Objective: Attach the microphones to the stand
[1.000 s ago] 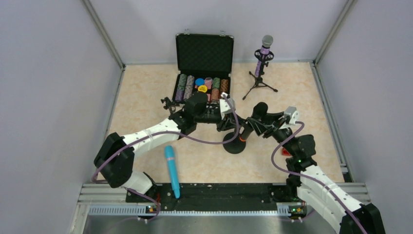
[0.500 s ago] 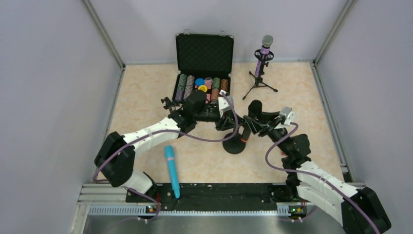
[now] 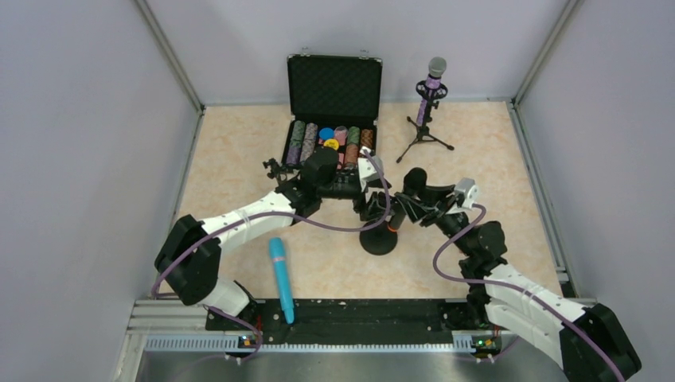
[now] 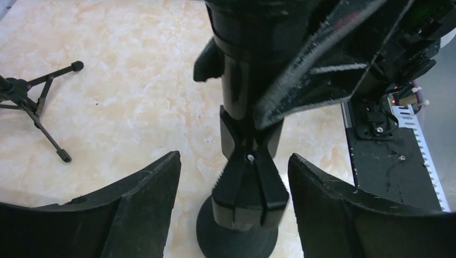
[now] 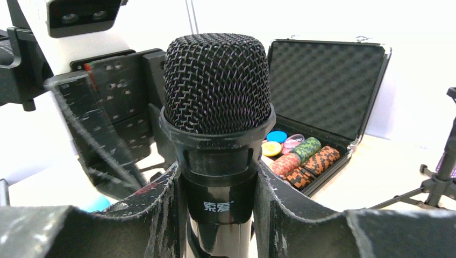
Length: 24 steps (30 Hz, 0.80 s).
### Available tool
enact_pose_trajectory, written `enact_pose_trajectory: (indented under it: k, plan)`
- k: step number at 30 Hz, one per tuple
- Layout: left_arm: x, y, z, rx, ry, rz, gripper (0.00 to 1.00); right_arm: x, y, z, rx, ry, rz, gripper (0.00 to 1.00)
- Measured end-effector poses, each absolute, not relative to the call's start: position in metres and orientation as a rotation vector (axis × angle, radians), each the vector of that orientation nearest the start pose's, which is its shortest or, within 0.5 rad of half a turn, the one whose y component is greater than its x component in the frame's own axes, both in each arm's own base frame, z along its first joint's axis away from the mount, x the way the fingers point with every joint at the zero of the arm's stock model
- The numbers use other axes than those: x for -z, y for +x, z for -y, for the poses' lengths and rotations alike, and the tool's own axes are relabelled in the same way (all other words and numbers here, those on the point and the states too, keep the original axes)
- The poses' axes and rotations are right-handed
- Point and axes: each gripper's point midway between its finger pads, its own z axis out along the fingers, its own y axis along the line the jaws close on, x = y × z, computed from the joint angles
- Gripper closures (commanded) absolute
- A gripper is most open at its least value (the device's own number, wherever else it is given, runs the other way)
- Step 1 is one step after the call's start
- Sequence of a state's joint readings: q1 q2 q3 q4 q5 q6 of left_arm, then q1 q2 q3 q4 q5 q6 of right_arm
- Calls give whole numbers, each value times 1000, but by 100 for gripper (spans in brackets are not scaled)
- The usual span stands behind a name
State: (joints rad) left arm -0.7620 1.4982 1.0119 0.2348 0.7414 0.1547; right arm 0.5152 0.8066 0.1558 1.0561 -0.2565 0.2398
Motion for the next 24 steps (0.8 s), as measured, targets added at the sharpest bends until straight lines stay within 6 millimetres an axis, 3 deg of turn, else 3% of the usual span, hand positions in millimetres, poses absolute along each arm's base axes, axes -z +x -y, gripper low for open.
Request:
enact_pose_trajectory:
  k: [2,5,16,21,24]
  plan:
    - [-224,237,384,1091,1287,-1390,6,-260,236,-202,-832,-412,-1154,74]
    - [-223,240,384,1079,1270,-1405,1,-258,233,-206,-852,-425,-1159,63]
    - [-238,254,383,1062,1171,-1380,1,-266,228,-206,-887,-411,-1139,30]
    - [-256,260,371,1069,1095,-1353,1,-269,226,-205,-892,-405,-1132,20]
    - [-276,266,358,1071,1028,-1318,1,-269,226,-205,-895,-400,-1132,8]
